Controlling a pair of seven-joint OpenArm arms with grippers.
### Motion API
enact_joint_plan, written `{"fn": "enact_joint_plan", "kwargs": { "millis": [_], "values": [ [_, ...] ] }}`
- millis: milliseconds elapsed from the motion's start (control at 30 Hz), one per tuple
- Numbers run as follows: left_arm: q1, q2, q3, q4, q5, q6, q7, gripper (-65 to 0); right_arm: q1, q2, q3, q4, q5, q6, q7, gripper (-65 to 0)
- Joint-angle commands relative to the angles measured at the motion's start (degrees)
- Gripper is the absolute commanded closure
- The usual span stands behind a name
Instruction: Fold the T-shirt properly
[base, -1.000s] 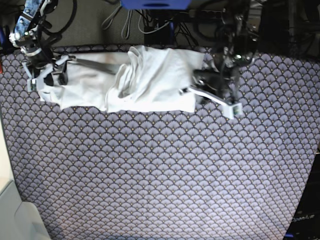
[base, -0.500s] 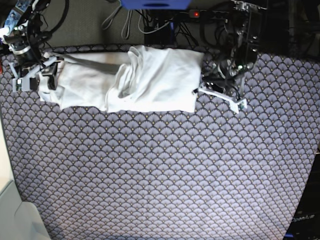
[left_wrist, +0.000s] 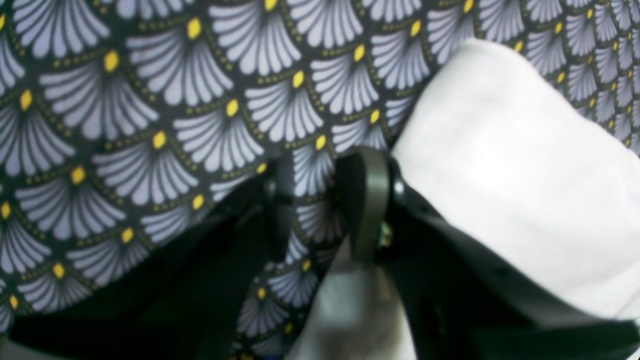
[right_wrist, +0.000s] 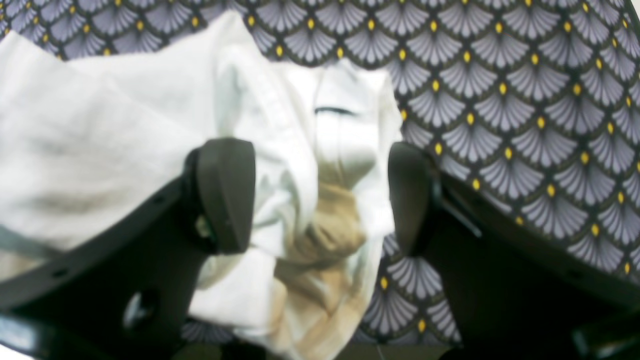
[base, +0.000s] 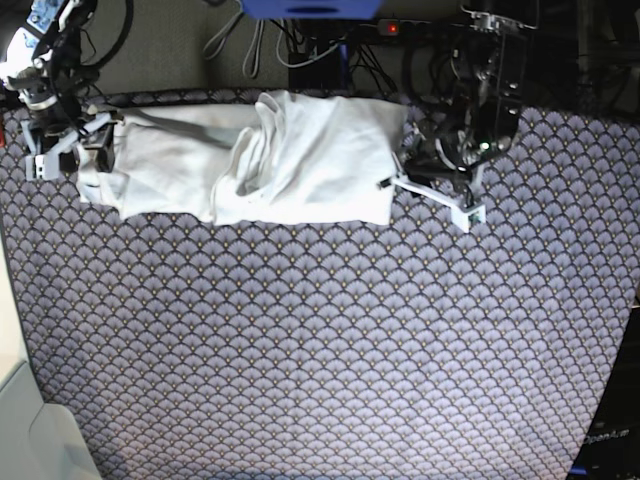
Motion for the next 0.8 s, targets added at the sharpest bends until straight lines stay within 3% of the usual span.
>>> {"fn": "enact_joint_plan", "kwargs": {
  "millis": [0, 767],
  "values": [
    [-0.6, -0.18, 0.02, 1.06, -0.18, -0.12, 0.02, -19.3, 0.15, 0.78, 0.29, 0.8, 1.0, 0.17, 1.44, -41.9],
    [-0.68, -0.18, -0.24, 1.06, -0.18, -0.12, 0.02, -19.3, 2.35, 1.66, -0.24, -8.95, 0.91, 0.17, 0.91, -42.1]
  ]
}}
